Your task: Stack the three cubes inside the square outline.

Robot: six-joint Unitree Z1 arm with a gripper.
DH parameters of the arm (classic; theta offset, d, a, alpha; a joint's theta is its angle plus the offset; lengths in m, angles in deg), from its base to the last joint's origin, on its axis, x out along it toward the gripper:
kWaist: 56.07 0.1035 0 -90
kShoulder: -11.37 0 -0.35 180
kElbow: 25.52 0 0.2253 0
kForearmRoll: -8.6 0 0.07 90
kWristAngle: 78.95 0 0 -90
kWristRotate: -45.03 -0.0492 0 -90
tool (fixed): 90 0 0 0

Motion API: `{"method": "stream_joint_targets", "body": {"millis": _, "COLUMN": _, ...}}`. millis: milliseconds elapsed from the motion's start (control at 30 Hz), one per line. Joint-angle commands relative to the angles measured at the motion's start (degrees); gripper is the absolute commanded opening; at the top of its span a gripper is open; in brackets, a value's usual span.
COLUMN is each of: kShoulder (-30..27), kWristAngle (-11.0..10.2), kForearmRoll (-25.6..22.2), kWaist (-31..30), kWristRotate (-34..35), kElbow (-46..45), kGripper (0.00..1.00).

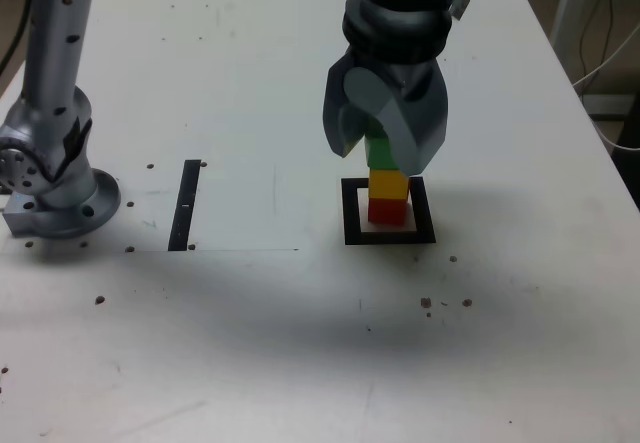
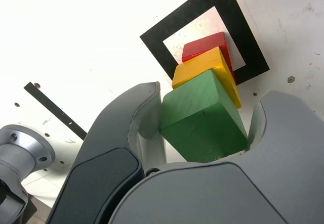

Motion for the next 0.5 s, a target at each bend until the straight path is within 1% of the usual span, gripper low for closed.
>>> {"method": "stream_joint_targets", "body": {"millis": 0, "kShoulder": -0.03, "kWristAngle": -0.01, "kForearmRoll": 0.08, "kWaist": 0.11, "kWristRotate": 0.0, "kElbow": 0.12, "kGripper": 0.75}}
{"method": "stream_joint_targets", "body": {"millis": 100, "kShoulder": -0.23, "kWristAngle": 0.08, "kForearmRoll": 0.08, "kWaist": 0.1, "kWristRotate": -0.07, "kElbow": 0.14, "kGripper": 0.81}}
{"method": "stream_joint_targets", "body": {"millis": 300, "kShoulder": -0.79, "kWristAngle": 0.31, "kForearmRoll": 0.07, "kWaist": 0.1, "kWristRotate": -0.1, "kElbow": 0.17, "kGripper": 0.87}}
{"method": "stream_joint_targets", "body": {"millis": 467, "kShoulder": -1.4, "kWristAngle": 0.13, "kForearmRoll": -0.03, "kWaist": 0.11, "kWristRotate": -0.1, "kElbow": -0.14, "kGripper": 0.9}}
